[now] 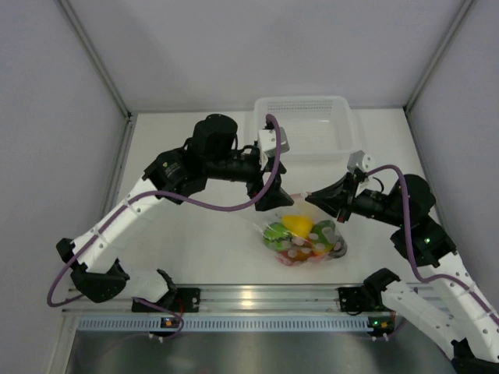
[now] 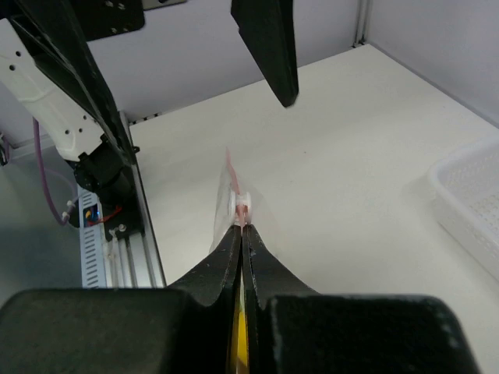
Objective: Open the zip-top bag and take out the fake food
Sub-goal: Pick up the zipper food storage bag at the center of the board, then unzip the zipper food storage bag at the center of the board.
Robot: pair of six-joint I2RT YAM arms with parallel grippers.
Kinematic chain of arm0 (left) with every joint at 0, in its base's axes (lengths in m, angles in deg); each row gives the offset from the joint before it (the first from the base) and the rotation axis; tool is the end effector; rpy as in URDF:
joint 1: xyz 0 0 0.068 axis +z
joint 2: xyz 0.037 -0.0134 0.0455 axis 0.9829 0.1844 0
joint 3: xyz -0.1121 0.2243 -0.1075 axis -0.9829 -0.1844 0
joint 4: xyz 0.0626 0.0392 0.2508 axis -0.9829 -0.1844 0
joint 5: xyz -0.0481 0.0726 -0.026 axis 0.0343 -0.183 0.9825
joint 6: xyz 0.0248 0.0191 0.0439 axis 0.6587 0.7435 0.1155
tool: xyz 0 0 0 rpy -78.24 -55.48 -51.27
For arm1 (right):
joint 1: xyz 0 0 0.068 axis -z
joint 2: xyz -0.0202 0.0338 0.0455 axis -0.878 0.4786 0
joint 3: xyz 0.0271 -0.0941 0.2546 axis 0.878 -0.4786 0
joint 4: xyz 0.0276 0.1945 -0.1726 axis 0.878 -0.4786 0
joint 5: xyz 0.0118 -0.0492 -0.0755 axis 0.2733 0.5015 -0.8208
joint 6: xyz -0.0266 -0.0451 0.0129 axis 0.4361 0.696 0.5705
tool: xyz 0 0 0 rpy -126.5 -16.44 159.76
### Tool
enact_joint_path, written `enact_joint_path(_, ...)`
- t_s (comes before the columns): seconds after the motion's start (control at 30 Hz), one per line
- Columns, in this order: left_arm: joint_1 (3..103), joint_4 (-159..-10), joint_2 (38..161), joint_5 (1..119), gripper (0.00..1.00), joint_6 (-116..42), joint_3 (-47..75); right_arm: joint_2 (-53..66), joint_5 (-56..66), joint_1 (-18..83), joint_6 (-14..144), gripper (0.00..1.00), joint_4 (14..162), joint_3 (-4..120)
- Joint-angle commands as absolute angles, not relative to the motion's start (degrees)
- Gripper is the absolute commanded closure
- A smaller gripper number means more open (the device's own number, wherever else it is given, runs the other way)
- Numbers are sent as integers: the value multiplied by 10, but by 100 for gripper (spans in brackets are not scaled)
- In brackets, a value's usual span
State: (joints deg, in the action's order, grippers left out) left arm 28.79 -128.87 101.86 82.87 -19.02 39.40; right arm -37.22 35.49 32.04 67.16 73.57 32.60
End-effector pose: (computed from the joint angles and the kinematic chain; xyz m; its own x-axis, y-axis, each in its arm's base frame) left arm 0.1577 -0.2212 0.4722 -0.1280 0.3077 -0.9428 0.9864 0.1384 -0.0887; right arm 0.1093 0.0869 0.3841 -0.1022 0.0157 -0.9946 -0.9197 0.3794 0.1005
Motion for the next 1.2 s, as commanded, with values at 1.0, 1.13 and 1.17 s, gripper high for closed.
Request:
enact_joint_path(1.0, 269, -1252, 1148, 1091, 47, -158, 468, -482, 400, 310, 698, 100, 792, 280)
enact_joint_path(1.13, 266, -1252, 1151, 1090, 60, -158, 467, -481, 392, 309, 701, 100, 787, 279)
enact_joint_path(1.17, 264, -1252, 1151, 1085, 61, -159, 466, -480, 391, 309, 701, 100, 788, 278)
